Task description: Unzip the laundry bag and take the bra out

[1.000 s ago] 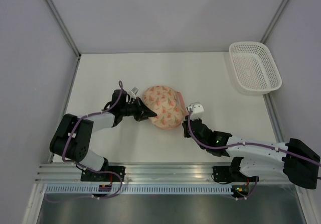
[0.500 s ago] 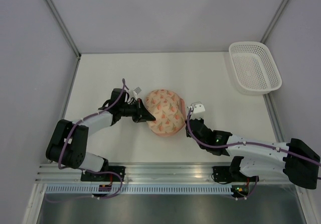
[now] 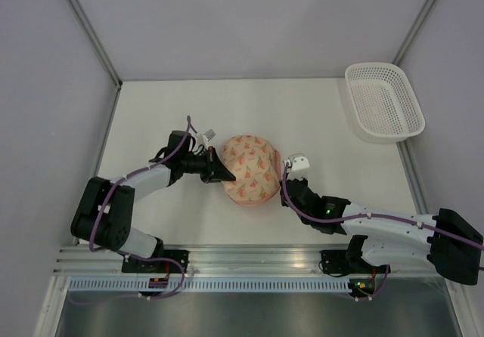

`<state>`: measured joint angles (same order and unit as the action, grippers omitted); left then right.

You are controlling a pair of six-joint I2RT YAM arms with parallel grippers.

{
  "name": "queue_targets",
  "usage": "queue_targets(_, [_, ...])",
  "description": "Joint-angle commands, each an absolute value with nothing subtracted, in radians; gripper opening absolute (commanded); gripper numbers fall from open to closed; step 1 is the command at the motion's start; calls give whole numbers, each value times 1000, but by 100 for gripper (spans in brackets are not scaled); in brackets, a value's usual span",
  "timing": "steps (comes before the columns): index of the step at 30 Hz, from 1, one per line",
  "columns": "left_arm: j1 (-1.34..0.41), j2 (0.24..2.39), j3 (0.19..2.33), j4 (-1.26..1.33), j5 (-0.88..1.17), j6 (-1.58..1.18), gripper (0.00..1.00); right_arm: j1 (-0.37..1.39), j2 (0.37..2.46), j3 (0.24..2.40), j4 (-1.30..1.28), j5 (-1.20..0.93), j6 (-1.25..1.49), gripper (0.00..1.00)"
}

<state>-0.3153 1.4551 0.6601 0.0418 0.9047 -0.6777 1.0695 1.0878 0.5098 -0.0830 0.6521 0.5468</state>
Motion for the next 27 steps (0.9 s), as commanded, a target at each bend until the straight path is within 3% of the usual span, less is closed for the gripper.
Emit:
queue_targets(1, [-316,1512,741,123,998,-644,2,1062,1077,538,-94,706,555,1])
queue_targets(5, [-318,1613,810,107,986,-644,2,1062,1059,545,-112,701,557,0])
queue_targets(6, [-321,1626,821,104,977,-647,6,1062,1054,543,-117,703,555,0])
queue_targets(7, [-321,1641,834,101,965,-649,30,1062,1051,542,-117,703,552,0])
queue_targets(10, [-322,1677,847,100,940,-653,65,1061,1042,535,-120,704,555,0])
queue_targets(12, [-321,1692,853,100,919,-657,78,1060,1039,531,-121,704,558,0])
queue_targets(14, [-321,1694,861,98,904,-664,83,1062,1038,531,-121,704,561,1])
queue_targets(15, [-321,1681,861,98,896,-667,91,1062,1040,531,-121,706,561,0])
queue_targets(18, [-321,1635,865,34,806,-680,93,1062,1046,540,-138,721,569,0])
queue_targets(22, [-321,1432,851,-129,556,-704,95,1062,1063,551,-160,718,587,0])
queue_targets(27, [-322,1174,758,-270,405,-755,95,1062,1118,548,-129,666,632,1])
